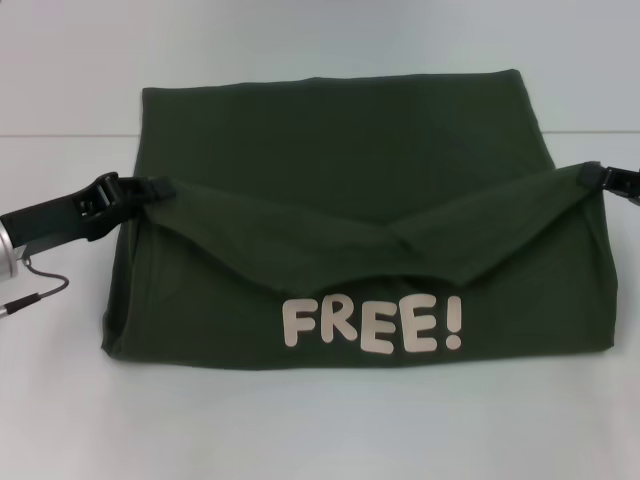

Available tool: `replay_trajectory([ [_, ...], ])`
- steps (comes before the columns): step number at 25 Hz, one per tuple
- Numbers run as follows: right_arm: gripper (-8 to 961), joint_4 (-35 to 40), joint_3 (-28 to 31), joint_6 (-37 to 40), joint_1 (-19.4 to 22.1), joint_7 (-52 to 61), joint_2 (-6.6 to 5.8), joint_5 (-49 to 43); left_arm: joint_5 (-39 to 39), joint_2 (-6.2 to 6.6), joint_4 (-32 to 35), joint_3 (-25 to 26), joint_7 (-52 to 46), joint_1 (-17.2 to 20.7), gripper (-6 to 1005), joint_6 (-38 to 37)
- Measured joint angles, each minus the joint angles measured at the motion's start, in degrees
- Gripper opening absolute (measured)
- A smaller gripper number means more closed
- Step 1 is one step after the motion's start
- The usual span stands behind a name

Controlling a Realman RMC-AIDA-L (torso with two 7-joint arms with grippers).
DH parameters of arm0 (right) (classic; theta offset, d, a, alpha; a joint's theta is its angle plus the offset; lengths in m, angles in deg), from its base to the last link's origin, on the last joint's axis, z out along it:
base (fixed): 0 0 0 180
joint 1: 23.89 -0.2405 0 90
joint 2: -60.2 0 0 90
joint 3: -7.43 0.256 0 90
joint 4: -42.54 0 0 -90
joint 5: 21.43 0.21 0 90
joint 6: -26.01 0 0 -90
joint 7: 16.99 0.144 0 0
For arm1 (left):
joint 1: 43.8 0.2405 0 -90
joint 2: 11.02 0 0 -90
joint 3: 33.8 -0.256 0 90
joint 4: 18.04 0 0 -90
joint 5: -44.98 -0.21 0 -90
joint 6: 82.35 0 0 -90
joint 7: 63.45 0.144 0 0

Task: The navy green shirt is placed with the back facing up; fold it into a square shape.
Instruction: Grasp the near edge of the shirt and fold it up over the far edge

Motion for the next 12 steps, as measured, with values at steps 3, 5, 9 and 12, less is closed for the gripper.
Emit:
replay_trajectory([
  [3,60,-2.24,0.05,-4.93,0.48,-2.68,0.99,2.44,1.41,-0.55,-1.06,0.10,1.80,0.03,38,3.62],
  [5,60,-3.92,0.10,-8.07,0.65,-4.81,1.50,4.20,2.74,-1.03,-1.80,0.14,3.11,0.03,38,5.84],
  [9,60,-6.73,0.14,-12.77,-0.10,-9.25,2.74,5.70,5.01,-2.02,-2.64,0.07,5.86,-0.04,38,9.91],
  [12,60,-7.65,0.19,-17.48,-0.81,-11.94,3.91,7.00,7.08,-2.84,-2.80,0.16,7.66,-0.02,39,12.14],
])
